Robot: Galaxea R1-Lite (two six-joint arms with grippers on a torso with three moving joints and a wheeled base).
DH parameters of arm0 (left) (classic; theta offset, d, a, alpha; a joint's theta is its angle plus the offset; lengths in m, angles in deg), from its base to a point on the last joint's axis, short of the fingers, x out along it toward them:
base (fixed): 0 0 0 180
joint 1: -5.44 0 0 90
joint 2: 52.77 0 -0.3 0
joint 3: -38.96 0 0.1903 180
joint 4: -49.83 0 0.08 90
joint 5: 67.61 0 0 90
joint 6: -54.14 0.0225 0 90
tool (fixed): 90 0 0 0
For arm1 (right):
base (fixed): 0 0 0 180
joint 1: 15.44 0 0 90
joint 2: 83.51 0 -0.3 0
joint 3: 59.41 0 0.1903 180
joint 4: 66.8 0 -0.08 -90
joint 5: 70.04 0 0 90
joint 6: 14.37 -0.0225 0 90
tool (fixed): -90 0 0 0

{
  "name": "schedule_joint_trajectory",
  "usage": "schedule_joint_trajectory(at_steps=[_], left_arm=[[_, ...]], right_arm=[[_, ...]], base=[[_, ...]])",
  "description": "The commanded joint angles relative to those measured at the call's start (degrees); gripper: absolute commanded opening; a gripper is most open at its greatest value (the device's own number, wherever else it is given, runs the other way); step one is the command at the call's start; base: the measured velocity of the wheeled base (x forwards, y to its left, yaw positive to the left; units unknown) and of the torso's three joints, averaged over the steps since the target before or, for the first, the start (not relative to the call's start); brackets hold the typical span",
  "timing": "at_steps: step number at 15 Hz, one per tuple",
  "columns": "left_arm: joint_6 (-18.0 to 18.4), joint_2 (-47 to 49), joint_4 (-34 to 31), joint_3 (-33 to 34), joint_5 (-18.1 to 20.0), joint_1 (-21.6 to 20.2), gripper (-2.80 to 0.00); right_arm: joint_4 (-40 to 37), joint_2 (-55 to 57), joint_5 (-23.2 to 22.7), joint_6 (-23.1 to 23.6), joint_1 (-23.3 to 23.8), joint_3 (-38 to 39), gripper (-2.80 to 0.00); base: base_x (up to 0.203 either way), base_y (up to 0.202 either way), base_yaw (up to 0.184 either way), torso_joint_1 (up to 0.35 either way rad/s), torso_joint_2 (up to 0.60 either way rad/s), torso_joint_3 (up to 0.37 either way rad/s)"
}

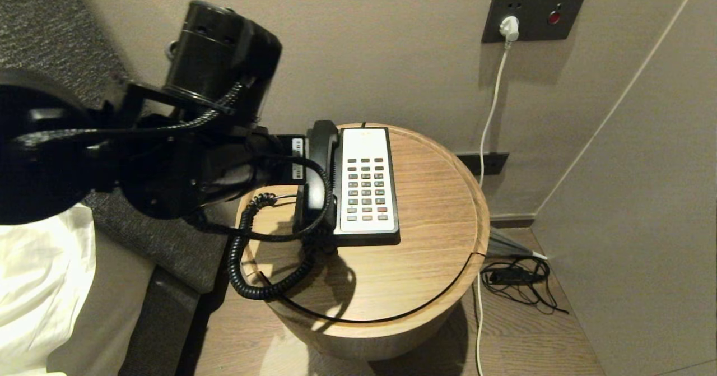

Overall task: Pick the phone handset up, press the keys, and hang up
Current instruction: End the call using the dial pad

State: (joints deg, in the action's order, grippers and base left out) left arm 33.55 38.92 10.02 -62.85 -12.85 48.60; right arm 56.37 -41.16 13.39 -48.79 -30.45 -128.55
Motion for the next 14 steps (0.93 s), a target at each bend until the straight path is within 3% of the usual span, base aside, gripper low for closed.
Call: schedule_joint_trajectory(at_steps=[1, 4, 7, 9, 12, 14], left_arm=[[-0.1, -9.0, -0.1, 4.1, -0.1, -0.1, -2.80], [-0.2, -18.6, -0.1, 9.2, 3.2, -2.4, -2.80], [-0.7, -23.0, 0.4, 12.0, 7.4, -9.2, -2.80], [-0.5, -24.6, -0.1, 11.3, 8.0, -9.7, -2.80], [-0.7, -27.7, 0.2, 15.8, 8.0, -9.8, -2.80], [-0.9, -28.2, 0.2, 16.3, 8.1, -10.8, -2.80]], right_arm=[[-0.5, 2.7, -0.1, 0.3, -0.1, -1.8, -2.80], [-1.8, 12.3, -0.1, 2.2, -0.3, -10.6, -2.80], [-6.4, 27.5, -0.2, 4.7, -3.6, -27.5, -2.80], [-10.1, 38.7, -0.1, 5.2, -7.8, -39.9, -2.80], [-15.7, 55.5, 0.4, 5.4, -15.3, -58.7, -2.80], [-17.1, 63.9, 2.3, 5.5, -21.3, -63.7, -2.80]], base=[[0.000, 0.000, 0.000, 0.000, 0.00, 0.000], [0.000, 0.000, 0.000, 0.000, 0.00, 0.000], [0.000, 0.000, 0.000, 0.000, 0.00, 0.000], [0.000, 0.000, 0.000, 0.000, 0.00, 0.000], [0.000, 0.000, 0.000, 0.000, 0.00, 0.000], [0.000, 0.000, 0.000, 0.000, 0.00, 0.000]])
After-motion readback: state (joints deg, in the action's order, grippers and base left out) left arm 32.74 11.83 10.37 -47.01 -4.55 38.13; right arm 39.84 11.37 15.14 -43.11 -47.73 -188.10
